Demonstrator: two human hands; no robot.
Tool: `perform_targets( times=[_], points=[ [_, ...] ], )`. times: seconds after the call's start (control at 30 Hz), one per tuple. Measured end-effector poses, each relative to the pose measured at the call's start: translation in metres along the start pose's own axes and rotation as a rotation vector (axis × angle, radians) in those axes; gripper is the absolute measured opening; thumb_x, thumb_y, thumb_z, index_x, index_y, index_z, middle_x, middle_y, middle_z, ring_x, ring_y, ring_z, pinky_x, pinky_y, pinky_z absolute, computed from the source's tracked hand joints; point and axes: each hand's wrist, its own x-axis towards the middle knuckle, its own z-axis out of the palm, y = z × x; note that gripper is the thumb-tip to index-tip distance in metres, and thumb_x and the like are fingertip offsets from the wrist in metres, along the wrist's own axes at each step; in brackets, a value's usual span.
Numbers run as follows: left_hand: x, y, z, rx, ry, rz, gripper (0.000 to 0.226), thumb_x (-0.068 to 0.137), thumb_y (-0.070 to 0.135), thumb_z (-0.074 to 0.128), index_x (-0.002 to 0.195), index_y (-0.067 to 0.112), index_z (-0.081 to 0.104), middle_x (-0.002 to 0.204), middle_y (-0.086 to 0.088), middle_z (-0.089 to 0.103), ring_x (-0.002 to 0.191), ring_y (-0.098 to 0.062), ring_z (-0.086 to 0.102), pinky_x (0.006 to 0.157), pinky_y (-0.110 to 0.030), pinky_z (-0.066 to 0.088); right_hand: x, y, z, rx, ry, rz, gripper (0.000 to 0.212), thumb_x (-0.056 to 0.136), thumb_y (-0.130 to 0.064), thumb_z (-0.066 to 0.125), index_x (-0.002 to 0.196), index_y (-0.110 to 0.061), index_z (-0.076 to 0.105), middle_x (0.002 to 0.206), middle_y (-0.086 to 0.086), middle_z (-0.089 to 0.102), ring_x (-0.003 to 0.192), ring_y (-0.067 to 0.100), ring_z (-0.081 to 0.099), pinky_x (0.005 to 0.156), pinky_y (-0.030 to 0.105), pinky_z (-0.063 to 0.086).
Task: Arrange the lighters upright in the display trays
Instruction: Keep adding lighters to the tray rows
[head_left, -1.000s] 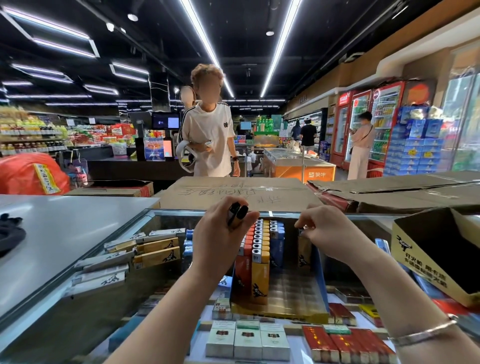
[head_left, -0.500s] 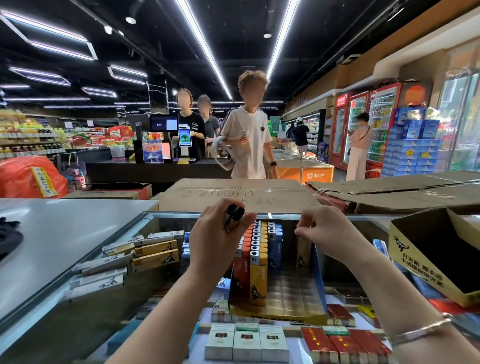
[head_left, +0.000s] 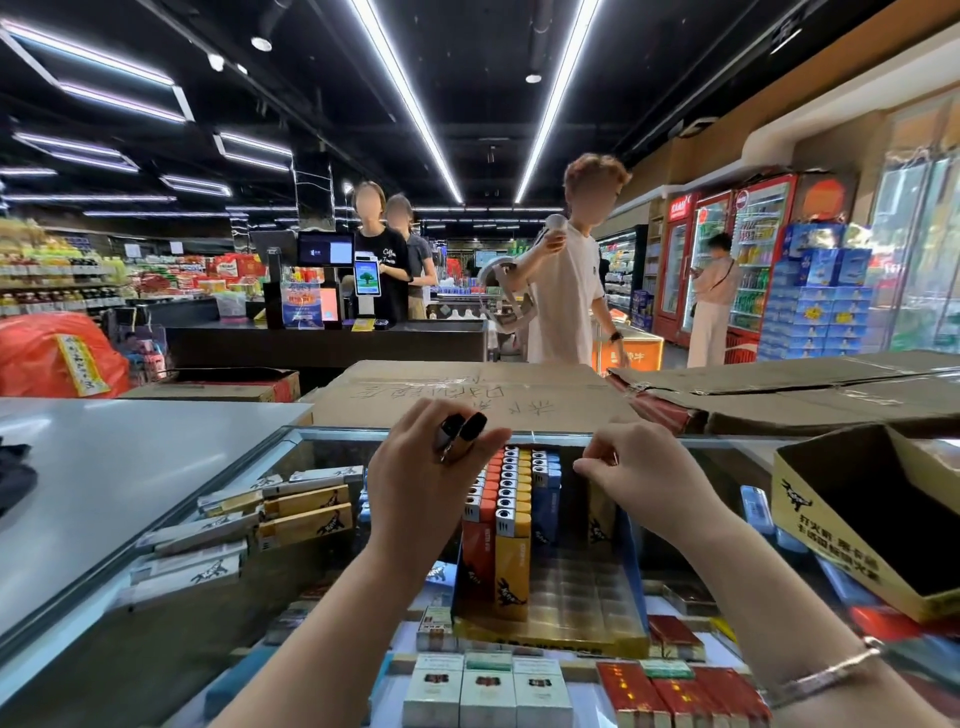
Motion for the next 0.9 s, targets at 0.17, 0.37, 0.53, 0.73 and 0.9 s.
perform_targets(
  times=[0.17,0.37,0.53,0.73,0.9],
  points=[
    [0.001,0.007,-0.002,-0.203,0.048,-0.041,0.047,0.064,0.062,0.067,0.080,0.021,0.052,0.067,0.000,0.062,0.060,-0.025,0.062,0.055,-0.049,0.052,-0.003,-0.023,0.004,0.172,0.052,-0.142,0.020,0.082,-0.023,0.069,0.100,-0.014,0.068,0.094,-0.005,0.065,0.087,0.008,0.057,0.079,0.024,0.048],
    [-0.001,0.016,-0.001,-0.332,0.056,-0.010,0.039,0.064,0.050,0.077,0.080,0.029,0.049,0.067,0.010,0.060,0.055,-0.008,0.057,0.050,-0.026,0.049,-0.015,-0.051,0.015,0.477,-0.050,-0.308,0.030,0.081,-0.022,0.070,0.098,-0.046,0.063,0.098,-0.015,0.068,0.096,0.001,0.056,0.086,0.018,0.042],
    [-0.002,0.019,0.002,-0.381,0.019,-0.052,0.039,0.064,0.048,0.077,0.081,0.025,0.050,0.067,0.011,0.060,0.055,-0.009,0.056,0.050,-0.029,0.049,-0.013,-0.052,0.017,0.644,-0.091,-0.251,0.010,0.082,-0.014,0.069,0.092,-0.017,0.069,0.087,-0.007,0.069,0.085,0.006,0.063,0.078,0.026,0.051],
    [-0.002,0.018,0.002,-0.356,-0.012,-0.076,0.040,0.064,0.051,0.072,0.082,0.022,0.051,0.069,0.008,0.061,0.058,-0.015,0.058,0.052,-0.040,0.051,-0.004,-0.040,-0.001,1.065,-0.075,-0.043,0.022,0.075,0.010,0.065,0.080,-0.012,0.062,0.070,-0.004,0.069,0.069,0.007,0.066,0.067,0.019,0.053],
    [-0.001,0.013,0.003,-0.328,-0.020,-0.126,0.036,0.064,0.052,0.066,0.085,0.027,0.050,0.068,0.010,0.062,0.060,-0.009,0.059,0.055,-0.024,0.051,0.000,-0.028,-0.011,1.392,-0.008,0.060,0.022,0.067,-0.006,0.064,0.088,-0.009,0.068,0.074,0.004,0.067,0.063,0.014,0.063,0.062,0.021,0.055]
  ],
)
